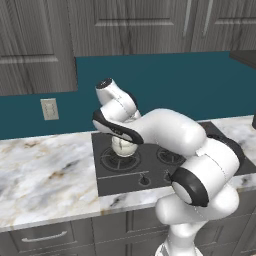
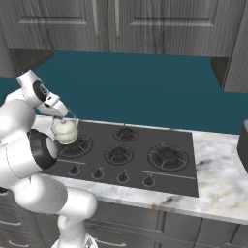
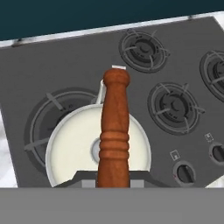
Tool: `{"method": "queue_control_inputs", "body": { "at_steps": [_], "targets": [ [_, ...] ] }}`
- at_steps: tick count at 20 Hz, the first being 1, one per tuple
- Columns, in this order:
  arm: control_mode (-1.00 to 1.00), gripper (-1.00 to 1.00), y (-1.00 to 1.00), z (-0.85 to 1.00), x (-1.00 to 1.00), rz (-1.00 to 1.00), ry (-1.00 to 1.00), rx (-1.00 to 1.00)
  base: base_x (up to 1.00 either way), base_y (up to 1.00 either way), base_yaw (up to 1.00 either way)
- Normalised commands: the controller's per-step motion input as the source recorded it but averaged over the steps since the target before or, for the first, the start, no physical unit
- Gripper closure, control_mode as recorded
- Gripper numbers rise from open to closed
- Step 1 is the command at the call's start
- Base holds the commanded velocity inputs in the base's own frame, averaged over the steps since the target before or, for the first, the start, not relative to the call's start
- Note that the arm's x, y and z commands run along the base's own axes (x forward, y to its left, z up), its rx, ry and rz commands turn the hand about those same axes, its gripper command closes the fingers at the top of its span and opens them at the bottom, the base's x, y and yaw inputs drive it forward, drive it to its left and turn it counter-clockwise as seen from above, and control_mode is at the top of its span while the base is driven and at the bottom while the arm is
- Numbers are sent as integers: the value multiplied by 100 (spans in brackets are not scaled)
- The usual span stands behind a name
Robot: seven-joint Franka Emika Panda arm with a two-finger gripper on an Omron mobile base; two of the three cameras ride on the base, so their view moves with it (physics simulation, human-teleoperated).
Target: The kettle is done boiling. Turn off the stove, then wait for 300 timesteps before moving the kettle to the dining table.
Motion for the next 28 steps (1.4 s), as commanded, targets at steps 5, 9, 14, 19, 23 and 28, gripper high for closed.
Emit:
{"method": "queue_control_inputs", "body": {
  "at_steps": [5,9,14,19,23,28],
  "targets": [
    [-100,100,-22,41,-17,-3,-1,0,0,0,0],
    [-100,100,-20,31,-18,-3,-1,0,0,0,0],
    [-100,100,-12,18,-14,-1,0,0,0,0,0],
    [-100,100,0,0,0,0,0,0,0,0,0],
    [100,100,0,0,0,0,0,0,-1,0,0],
    [100,100,0,0,0,0,0,0,-52,-4,-11]
  ]
}}
